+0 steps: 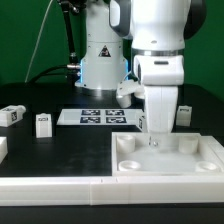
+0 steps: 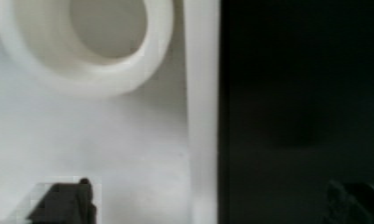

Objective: Assemble one leg

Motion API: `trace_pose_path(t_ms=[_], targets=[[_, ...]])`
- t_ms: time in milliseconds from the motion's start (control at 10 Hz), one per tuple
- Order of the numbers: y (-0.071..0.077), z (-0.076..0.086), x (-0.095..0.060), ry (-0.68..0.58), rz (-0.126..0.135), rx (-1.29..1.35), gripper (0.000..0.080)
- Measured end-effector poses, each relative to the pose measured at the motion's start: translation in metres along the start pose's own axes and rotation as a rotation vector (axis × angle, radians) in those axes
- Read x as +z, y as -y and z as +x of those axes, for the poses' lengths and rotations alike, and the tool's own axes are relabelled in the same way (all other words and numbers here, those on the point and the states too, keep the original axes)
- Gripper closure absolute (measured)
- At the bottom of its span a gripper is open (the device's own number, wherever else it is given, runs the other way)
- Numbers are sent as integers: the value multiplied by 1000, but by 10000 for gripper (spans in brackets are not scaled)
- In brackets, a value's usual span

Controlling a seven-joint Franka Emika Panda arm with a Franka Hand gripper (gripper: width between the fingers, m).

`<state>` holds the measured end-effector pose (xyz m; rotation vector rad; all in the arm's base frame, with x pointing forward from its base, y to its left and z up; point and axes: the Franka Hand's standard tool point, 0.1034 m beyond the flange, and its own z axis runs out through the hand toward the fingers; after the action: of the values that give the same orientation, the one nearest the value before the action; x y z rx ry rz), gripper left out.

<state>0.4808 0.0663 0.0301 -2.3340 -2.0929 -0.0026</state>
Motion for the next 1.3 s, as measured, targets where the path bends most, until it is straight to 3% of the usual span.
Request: trace_pose_path(t_ms=[300,900,1300], targets=[[7,6,-28,9,-15,52,150],[10,5,-23,1,-6,496,150],[48,16,-12,-34,16,1069,150]])
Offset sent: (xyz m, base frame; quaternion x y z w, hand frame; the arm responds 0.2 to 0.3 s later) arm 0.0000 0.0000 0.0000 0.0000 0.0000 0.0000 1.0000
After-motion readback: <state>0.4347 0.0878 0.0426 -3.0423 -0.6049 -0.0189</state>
